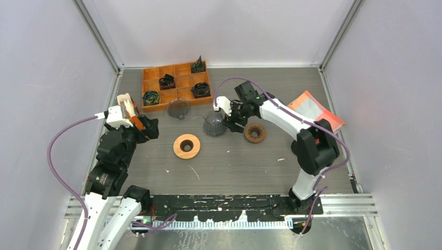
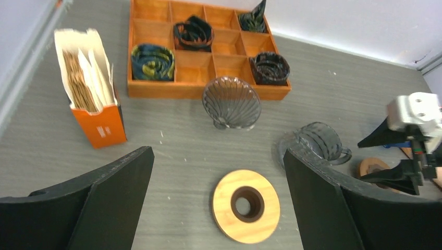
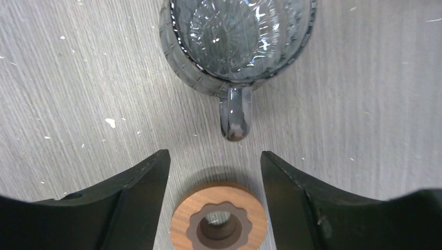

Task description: Place the coffee filter in the dripper

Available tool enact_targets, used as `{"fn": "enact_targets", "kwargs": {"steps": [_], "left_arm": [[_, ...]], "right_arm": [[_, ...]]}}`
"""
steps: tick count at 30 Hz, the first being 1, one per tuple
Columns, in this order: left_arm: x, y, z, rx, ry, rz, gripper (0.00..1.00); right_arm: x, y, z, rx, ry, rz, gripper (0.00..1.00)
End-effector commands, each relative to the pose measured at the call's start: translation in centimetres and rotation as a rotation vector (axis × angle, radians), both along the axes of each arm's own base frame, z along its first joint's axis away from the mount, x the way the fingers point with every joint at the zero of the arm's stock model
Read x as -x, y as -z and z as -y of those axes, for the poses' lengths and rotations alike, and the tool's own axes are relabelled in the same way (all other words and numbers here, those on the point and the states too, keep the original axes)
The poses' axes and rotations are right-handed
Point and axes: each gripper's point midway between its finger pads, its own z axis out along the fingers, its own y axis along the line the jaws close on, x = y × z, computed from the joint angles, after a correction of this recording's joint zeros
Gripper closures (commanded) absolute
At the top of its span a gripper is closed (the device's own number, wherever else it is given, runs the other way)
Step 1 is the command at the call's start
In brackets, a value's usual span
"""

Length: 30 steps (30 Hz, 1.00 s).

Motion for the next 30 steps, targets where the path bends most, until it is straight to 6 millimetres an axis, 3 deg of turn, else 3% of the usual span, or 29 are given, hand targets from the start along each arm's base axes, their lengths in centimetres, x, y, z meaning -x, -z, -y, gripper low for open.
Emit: {"fn": "enact_targets", "kwargs": {"steps": [1, 8, 15, 19, 30], "left_arm": [[0.7, 0.1, 0.4, 0.115, -0.021, -0.086, 0.01], [0.6, 3.8, 2.0, 0.215, -0.007, -0.269, 0.01], [1.0, 9.1, 4.4, 0.260, 0.034, -0.565, 0.01], [1.5, 11.5, 5.1, 0.253, 0.044, -0.710, 0.01], [0.9, 15.8, 5.9, 0.167, 0.023, -0.875, 0.01]], "right_arm": [[-0.6, -6.6, -0.6, -0.151, 0.051, 0.201, 0.27], [-0.7, -12.3, -0.1, -0.386, 0.248, 0.385, 0.20], [1.1, -14.8, 1.8, -0.620, 0.498, 0.393, 0.13], [2.9, -16.1, 3.0, -0.744, 0.583, 0.376, 0.03], [5.7, -14.6, 5.1, -0.882, 0.744, 0.276, 0.00]]}}
